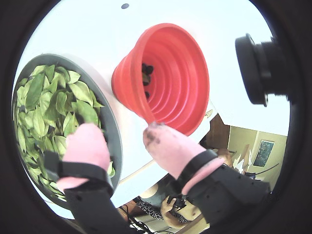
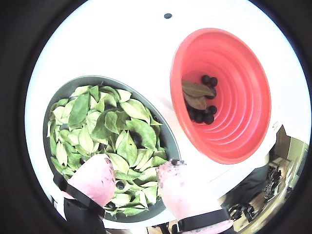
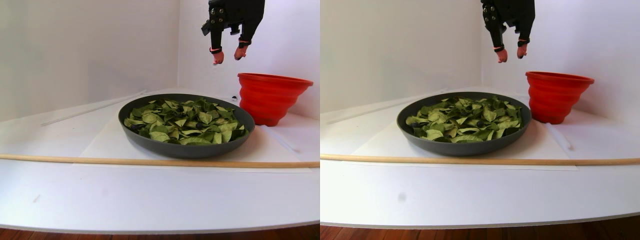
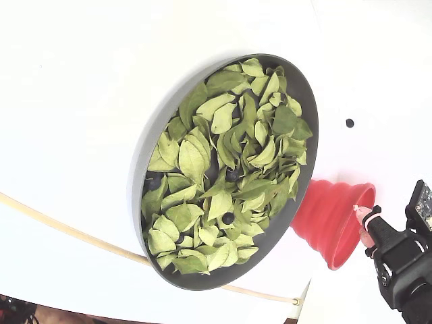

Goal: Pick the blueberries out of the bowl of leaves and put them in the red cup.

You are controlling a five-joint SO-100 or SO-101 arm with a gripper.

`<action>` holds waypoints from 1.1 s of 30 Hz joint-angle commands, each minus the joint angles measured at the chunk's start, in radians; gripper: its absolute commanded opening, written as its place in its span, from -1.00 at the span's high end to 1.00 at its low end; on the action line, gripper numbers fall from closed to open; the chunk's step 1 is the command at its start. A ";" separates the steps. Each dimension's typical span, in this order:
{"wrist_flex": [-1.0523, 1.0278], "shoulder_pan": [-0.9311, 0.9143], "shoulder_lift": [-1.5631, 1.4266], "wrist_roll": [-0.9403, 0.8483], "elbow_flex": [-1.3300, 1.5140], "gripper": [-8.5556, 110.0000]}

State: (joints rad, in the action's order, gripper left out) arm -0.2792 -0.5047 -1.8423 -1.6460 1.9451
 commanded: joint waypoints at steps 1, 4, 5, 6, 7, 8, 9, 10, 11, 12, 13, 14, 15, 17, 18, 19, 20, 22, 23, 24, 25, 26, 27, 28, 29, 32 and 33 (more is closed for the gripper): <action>-0.003 0.006 -0.146 0.025 0.006 0.59; -0.008 0.015 -0.158 0.035 0.031 0.59; -0.009 0.017 -0.160 0.040 0.037 0.59; -0.011 0.018 -0.160 0.044 0.041 0.59; -0.012 0.020 -0.161 0.049 0.046 0.59; -0.014 0.021 -0.163 0.055 0.051 0.59; -0.017 0.023 -0.166 0.060 0.057 0.59; -0.025 0.026 -0.170 0.067 0.060 0.59; -0.031 0.029 -0.173 0.072 0.063 0.59; -0.034 0.032 -0.178 0.075 0.071 0.59; -0.034 0.034 -0.183 0.078 0.077 0.59; -0.035 0.037 -0.186 0.086 0.084 0.59; -0.035 0.038 -0.187 0.089 0.091 0.59; -0.038 0.043 -0.190 0.107 0.097 0.59; -0.046 0.048 -0.190 0.114 0.098 0.59; -0.049 0.051 -0.192 0.121 0.103 0.59; -0.049 0.054 -0.195 0.130 0.107 0.59; -0.052 0.060 -0.198 0.146 0.118 0.59; -0.054 0.063 -0.198 0.153 0.124 0.59; -0.057 0.064 -0.202 0.158 0.132 0.59; -0.057 0.066 -0.207 0.161 0.141 0.59; -0.057 0.069 -0.209 0.164 0.149 0.59; -0.057 0.072 -0.209 0.167 0.155 0.59; -0.057 0.074 -0.209 0.173 0.160 0.59; -0.057 0.075 -0.210 0.175 0.166 0.59; -0.057 0.083 -0.218 0.184 0.187 0.59; -0.057 0.086 -0.218 0.187 0.192 0.59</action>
State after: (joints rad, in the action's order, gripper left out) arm -0.3283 -0.4234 -1.9359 -1.4726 2.1460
